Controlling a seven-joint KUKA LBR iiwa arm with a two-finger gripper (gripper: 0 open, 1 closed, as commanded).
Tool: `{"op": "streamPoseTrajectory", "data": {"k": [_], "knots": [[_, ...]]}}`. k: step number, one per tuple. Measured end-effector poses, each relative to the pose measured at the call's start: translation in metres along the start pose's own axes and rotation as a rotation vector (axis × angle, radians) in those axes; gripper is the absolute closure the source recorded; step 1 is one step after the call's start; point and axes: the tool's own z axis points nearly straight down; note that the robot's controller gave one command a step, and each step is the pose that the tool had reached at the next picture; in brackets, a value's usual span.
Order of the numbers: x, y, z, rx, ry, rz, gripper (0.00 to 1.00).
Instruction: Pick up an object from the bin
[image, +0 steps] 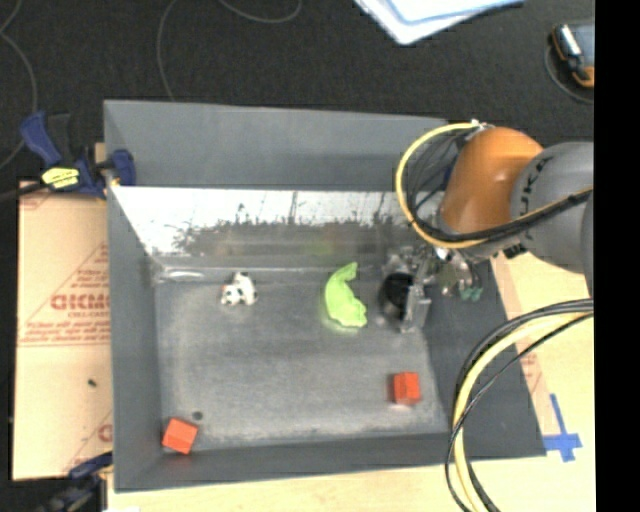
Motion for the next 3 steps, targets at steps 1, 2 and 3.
{"op": "streamPoseTrajectory", "data": {"k": [1, 2, 3], "knots": [[0.0000, 0.0000, 0.0000, 0.000, 0.000, 0.000, 1.00], [0.0001, -0.0003, 0.0000, 0.001, 0.000, 0.000, 0.00], [0.0002, -0.0004, 0.0000, 0.000, 0.000, 0.000, 1.00]]}}
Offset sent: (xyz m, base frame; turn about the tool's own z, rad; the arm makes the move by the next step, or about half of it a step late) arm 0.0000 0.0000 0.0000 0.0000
